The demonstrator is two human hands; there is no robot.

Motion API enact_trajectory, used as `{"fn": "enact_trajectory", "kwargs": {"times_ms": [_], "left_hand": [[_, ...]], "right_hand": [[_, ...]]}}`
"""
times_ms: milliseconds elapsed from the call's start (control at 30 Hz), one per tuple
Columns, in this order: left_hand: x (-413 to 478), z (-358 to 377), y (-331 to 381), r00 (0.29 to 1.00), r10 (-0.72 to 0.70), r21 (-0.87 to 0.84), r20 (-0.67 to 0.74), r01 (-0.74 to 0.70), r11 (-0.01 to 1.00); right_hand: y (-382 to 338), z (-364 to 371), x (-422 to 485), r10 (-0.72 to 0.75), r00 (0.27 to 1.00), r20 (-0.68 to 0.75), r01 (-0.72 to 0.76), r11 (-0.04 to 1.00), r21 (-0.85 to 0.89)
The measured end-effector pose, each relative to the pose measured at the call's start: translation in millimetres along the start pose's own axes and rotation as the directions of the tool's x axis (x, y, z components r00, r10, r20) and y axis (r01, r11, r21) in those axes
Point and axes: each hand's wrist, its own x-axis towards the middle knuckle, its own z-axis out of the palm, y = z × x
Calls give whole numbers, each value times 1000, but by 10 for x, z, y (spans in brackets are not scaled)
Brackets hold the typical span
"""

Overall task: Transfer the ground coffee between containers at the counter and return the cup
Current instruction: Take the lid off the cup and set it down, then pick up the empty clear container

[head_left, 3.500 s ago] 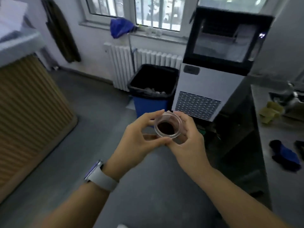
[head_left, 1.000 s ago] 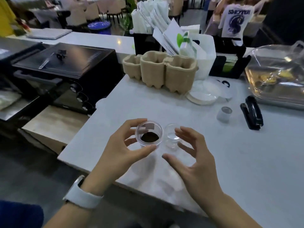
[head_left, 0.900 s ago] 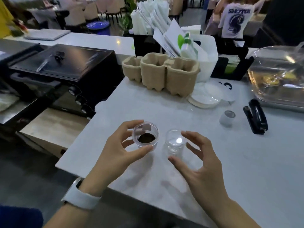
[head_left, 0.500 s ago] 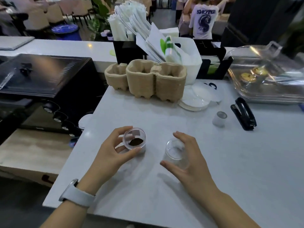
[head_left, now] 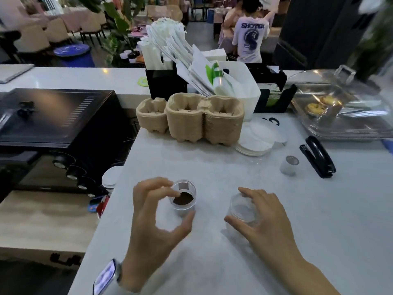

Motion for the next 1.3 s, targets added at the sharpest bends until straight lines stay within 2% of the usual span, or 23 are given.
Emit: {"fn": "enact_trajectory", "kwargs": {"times_ms": [33, 100, 167, 233, 400, 567, 833, 1000, 1200, 1300], "left_hand": [[-55, 73, 94, 997, 72, -42, -11, -73, 996], [-158, 261, 234, 989, 77, -140, 127, -59, 988], [-224, 459, 323, 926, -23, -171, 377, 94, 981], [-242, 615, 319, 873, -103, -181, 477, 212, 960], [-136, 729, 195, 862, -256, -219, 437, 378, 900], [-46, 756, 145, 848, -261, -246, 460, 405, 881], [3, 739, 65, 827, -256, -245, 500, 419, 875], [-45, 771, 21, 840, -257, -244, 478, 408, 880], [-86, 796, -16, 843, -260, -214, 471, 395, 893], [-120, 807, -57, 830, -282, -181, 481, 408, 895]], "right_hand": [[-25, -35, 9, -27, 999, -22, 27, 999, -33], [-90, -120, 11, -51, 999, -8, 51, 999, -1], [-146, -191, 2, -73, 997, 35, 70, 993, 95], [-177, -235, -5, -123, 988, 92, 111, 986, 125], [-155, -315, 45, -127, 969, 213, 104, 988, 113], [-121, -320, 120, -210, 949, 235, 193, 977, 96], [-45, -377, 227, -326, 870, 369, 340, 940, 29], [-70, -325, 299, -253, 922, 294, 293, 951, -99], [-20, -407, 288, -348, 870, 348, 352, 934, 54], [77, -467, 323, -311, 907, 283, 270, 947, 175]]}}
